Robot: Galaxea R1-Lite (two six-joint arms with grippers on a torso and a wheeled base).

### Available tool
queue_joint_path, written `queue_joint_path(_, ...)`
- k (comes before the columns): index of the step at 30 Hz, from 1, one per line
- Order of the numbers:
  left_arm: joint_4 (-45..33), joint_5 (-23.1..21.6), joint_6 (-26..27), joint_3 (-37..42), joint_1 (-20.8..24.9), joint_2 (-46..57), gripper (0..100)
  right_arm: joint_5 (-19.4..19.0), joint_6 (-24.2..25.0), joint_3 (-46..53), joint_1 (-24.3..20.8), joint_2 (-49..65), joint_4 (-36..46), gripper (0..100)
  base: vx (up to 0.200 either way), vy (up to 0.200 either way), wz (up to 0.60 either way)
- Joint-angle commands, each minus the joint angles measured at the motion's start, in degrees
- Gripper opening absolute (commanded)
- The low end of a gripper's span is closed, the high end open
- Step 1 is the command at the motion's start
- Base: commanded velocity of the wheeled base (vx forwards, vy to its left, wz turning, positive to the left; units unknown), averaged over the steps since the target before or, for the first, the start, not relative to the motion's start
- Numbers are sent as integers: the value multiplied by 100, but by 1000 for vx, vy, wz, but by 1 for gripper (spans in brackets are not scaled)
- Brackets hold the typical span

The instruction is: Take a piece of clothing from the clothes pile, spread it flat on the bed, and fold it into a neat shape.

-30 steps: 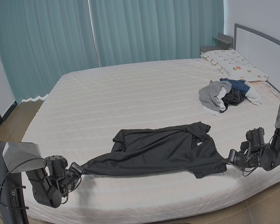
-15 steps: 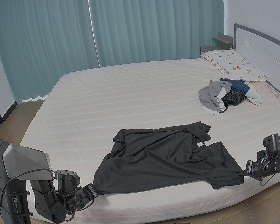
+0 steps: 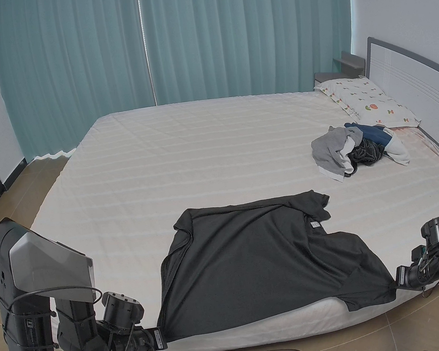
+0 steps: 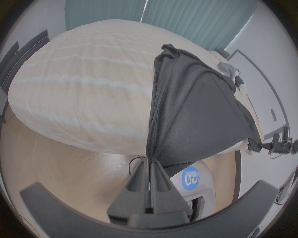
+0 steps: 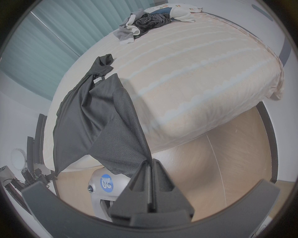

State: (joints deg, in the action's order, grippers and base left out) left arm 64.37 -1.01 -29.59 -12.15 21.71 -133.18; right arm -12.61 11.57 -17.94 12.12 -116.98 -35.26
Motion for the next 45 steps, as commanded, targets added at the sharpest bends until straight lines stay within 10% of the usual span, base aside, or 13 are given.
queue_joint_path(1,-65,13,41,46,96,56,0,118,-32,-16,10,-150,54,0,0,0,0)
queue_joint_path(9,-3,13,6,-41,123,12,0,188,-85,-157,-16,-466,-69,0,0,0,0)
queue_joint_path(10,-3,13,6,-41,123,20,0,179,-76,-166,-34,-475,-87,100,0,0,0)
queue_joint_path(11,-3,13,6,-41,132,20,0,179,-67,-218,-43,-475,-96,100,0,0,0)
queue_joint_path(12,6,13,6,-41,132,20,100,171,-32,-262,-43,-457,-96,100,0,0,0)
queue_joint_path(20,6,-13,-153,-323,26,73,100,-234,346,-508,-25,88,-131,100,0,0,0)
queue_joint_path(35,146,-119,-1427,-1026,-466,513,100,-998,3827,-1994,-887,-62,-368,100,13,0,0)
queue_joint_path(37,111,-145,-1629,-1219,-572,469,100,-1016,4547,-1976,-922,-510,-1089,100,200,0,0)
queue_joint_path(45,120,-145,-1752,-1500,-589,117,100,-937,4714,-1062,-1071,-1424,-3822,100,200,0,0)
